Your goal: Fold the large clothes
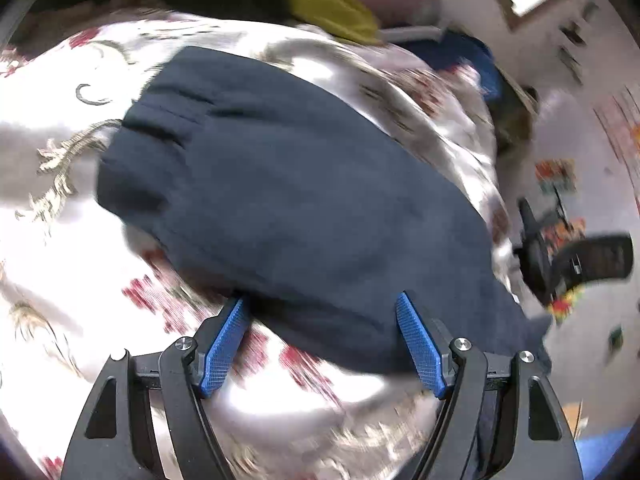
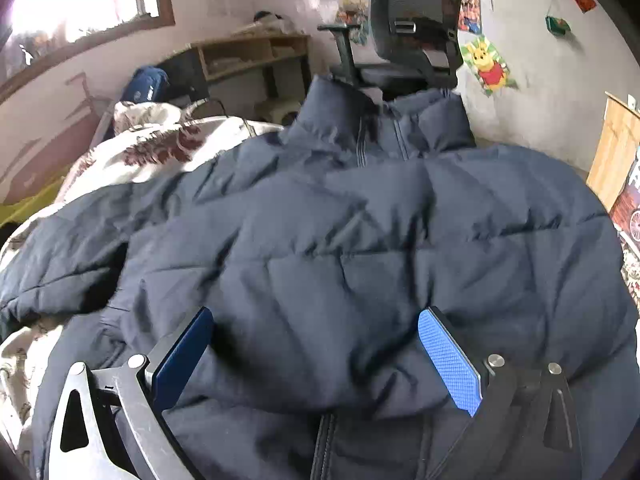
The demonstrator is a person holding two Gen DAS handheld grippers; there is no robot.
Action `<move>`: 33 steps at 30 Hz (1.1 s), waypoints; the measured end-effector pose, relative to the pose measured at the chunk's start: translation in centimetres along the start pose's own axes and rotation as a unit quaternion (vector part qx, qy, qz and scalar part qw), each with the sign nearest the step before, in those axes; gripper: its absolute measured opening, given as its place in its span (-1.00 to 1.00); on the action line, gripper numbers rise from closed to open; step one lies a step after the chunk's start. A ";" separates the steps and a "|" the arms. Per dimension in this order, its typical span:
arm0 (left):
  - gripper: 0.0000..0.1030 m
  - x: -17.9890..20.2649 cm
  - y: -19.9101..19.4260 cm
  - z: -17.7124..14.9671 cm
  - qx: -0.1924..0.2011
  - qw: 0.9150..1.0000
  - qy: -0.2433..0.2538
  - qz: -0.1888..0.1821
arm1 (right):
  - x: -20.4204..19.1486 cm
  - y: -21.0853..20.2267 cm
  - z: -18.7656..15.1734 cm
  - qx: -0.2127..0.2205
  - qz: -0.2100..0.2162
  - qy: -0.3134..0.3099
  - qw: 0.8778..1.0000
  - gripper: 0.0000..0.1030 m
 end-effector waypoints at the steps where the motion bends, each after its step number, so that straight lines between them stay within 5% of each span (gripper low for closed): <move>1: 0.36 -0.4 0.0 0.7 0.009 1.000 -0.007 -0.004 | 0.0 0.6 -0.3 -0.009 -0.002 0.001 1.000 1.00; 3: 0.35 -0.8 -0.3 1.5 0.029 1.000 -0.011 -0.005 | 0.3 1.6 -1.0 -0.018 -0.008 0.000 1.000 1.00; 5: 0.12 -0.6 -0.7 1.8 0.051 0.999 0.005 0.004 | 0.4 1.5 -1.4 -0.009 -0.004 -0.002 1.000 1.00; 10: -0.79 2.4 -2.3 1.7 0.105 0.990 0.088 0.020 | 0.5 0.6 -2.1 -0.011 0.003 -0.006 1.000 1.00; 16: -0.89 9.4 -6.2 1.3 0.184 0.964 0.192 -0.006 | 1.8 -3.8 -3.6 0.009 0.005 0.016 1.000 1.00; 19: -0.89 15.6 -8.9 -0.2 0.224 0.935 0.275 -0.024 | 3.2 -6.7 -3.6 0.047 -0.010 0.024 0.999 1.00; 25: -0.89 28.4 -10.9 -7.8 0.234 0.857 0.451 -0.086 | 8.4 -10.9 -2.6 0.120 -0.051 0.093 0.987 1.00; 28: -0.89 33.6 -10.3 -14.1 0.217 0.812 0.528 -0.120 | 10.7 -12.0 -2.1 0.137 -0.047 0.124 0.982 1.00; 33: -0.89 39.0 -5.2 -24.2 0.133 0.755 0.624 -0.151 | 14.6 -13.3 -2.0 0.157 -0.047 0.160 0.973 1.00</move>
Point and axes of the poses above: each gripper's, at about its wrist camera, not at the fingertips, and y roughly the way its jaws point, x to its right, z to its top, the point moved 8 cm from there along y, roughly the way its jaws point, and after that the axes turned 8 degrees about -x, right-handed, at the moved point
